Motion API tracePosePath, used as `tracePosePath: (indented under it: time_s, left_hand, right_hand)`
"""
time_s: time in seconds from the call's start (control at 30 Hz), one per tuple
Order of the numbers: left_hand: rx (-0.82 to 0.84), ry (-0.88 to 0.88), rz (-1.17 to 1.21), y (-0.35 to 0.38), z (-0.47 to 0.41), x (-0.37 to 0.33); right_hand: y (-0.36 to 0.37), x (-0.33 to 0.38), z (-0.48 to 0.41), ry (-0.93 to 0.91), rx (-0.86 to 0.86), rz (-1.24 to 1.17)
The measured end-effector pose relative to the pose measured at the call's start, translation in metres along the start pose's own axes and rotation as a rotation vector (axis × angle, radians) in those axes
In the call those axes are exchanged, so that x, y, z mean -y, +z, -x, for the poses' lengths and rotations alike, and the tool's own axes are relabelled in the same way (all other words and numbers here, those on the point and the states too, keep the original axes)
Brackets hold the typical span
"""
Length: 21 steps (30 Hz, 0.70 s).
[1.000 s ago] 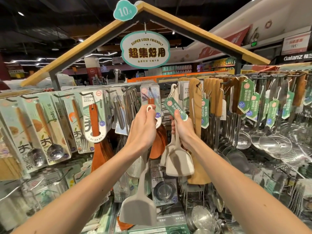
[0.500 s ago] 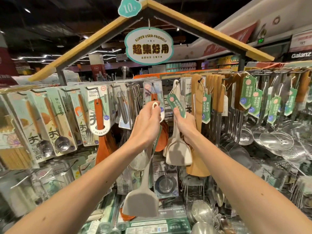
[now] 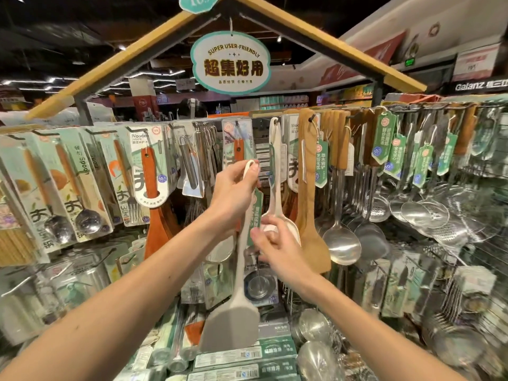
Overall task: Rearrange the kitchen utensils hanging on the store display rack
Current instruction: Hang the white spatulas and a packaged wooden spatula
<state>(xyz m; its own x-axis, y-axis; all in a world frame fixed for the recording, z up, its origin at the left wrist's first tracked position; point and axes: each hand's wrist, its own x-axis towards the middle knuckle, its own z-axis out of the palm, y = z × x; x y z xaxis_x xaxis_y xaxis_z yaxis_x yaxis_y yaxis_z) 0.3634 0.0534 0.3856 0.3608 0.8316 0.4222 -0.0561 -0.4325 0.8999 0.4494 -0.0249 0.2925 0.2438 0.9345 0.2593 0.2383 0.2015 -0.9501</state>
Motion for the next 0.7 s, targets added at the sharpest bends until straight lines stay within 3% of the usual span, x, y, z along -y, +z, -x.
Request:
tracePosePath:
  time_s: [0.07, 0.2, 0.33, 0.47, 0.6, 0.7]
  left_hand:
    - [-0.027, -0.056, 0.088, 0.012, -0.001, -0.004]
    - [0.004, -0.103, 0.138, 0.026, -0.002, -0.001]
    - [0.063, -0.03, -0.004, 0.027, -0.002, 0.006]
    - [0.092, 0.127, -0.094, 0.03, -0.008, -0.006]
    - [0.055, 0.176, -0.003, 0.032, -0.031, -0.022]
    - [-0.009, 0.239, -0.088, 0.038, -0.055, -0.023]
  right_hand:
    - [0.006, -0.002, 0.005, -0.033, 0.014, -0.023]
    - [-0.001, -0.007, 0.007, -0.02, -0.134, -0.179]
    - [-0.018, 0.0, 0.003, -0.049, -0.255, -0.138]
    - [-0.032, 0.001, -0.011, -0.063, -0.373, 0.096]
    - [-0.039, 0.018, -0.031, -0.139, -0.387, -0.146]
    - [-0.043, 0.032, -0.048, -0.138, -0.401, -0.201]
